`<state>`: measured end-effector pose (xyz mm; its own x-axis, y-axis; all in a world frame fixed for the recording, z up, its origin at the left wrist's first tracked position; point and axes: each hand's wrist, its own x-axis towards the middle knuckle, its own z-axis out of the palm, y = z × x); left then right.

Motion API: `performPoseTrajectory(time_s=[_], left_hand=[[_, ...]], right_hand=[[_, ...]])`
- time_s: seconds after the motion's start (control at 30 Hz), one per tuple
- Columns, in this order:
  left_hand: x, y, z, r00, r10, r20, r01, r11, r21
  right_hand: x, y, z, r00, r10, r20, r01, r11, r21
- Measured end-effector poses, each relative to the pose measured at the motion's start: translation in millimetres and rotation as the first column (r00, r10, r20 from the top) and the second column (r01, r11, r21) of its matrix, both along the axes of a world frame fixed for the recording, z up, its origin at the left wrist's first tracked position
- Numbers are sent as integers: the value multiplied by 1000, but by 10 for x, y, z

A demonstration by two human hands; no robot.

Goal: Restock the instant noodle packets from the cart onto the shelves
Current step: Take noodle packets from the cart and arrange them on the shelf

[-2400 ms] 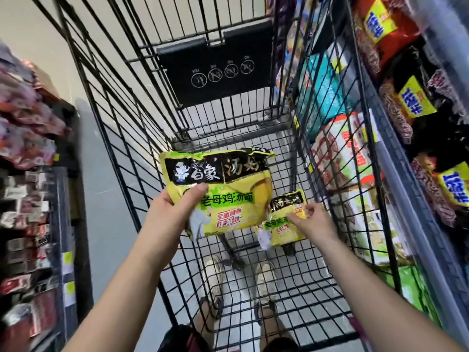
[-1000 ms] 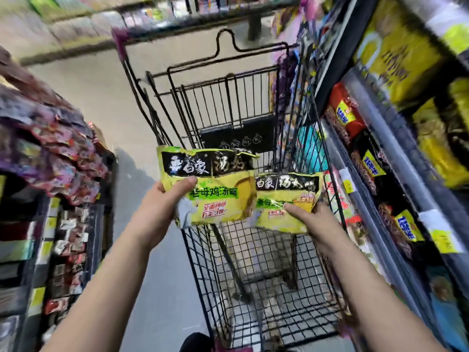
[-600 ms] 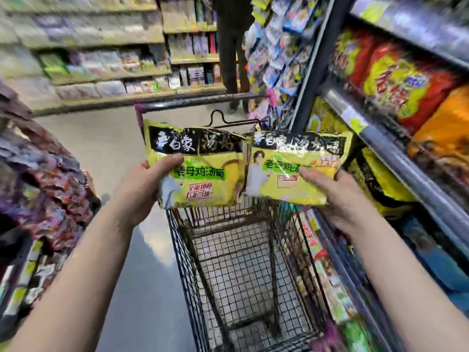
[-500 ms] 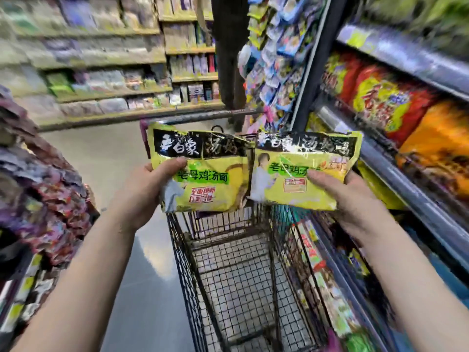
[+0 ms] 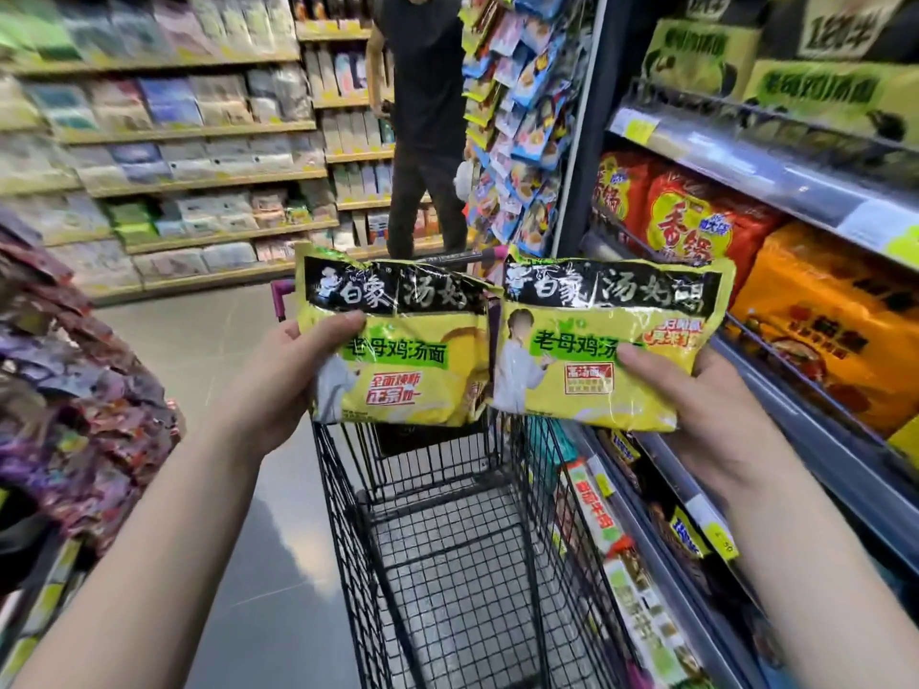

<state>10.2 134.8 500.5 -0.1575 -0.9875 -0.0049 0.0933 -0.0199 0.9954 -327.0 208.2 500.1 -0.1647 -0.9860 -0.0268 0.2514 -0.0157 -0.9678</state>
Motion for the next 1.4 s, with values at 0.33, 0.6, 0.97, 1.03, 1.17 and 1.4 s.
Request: performPoseTrajectory(time_s=[0.33, 0.6, 0.97, 1.03, 1.17, 1.4], left_hand=[[-226, -154, 98, 968, -249, -11, 249, 968, -1], [-675, -231, 56, 881, -467, -74, 465, 884, -38], [-1972, 990, 118, 505, -860, -78, 862, 507, 1], [-2164, 1362, 113, 386, -917, -97, 922, 387, 5], [-2442, 2255, 120, 241, -969, -48, 970, 241, 8], [-2642, 3939, 93, -40, -999, -32, 999, -39, -6]], right_hand=[[-21, 634, 76, 979, -202, 0, 202, 979, -3], [276, 1548, 164, 824, -565, -55, 564, 825, -29], [839, 3780, 213, 396, -915, -79, 917, 399, -22], [989, 4225, 170, 302, -951, -73, 953, 303, -14], [1317, 5051, 104, 135, -988, -76, 989, 139, -45], [1994, 6651, 52, -77, -996, -53, 993, -72, -88]])
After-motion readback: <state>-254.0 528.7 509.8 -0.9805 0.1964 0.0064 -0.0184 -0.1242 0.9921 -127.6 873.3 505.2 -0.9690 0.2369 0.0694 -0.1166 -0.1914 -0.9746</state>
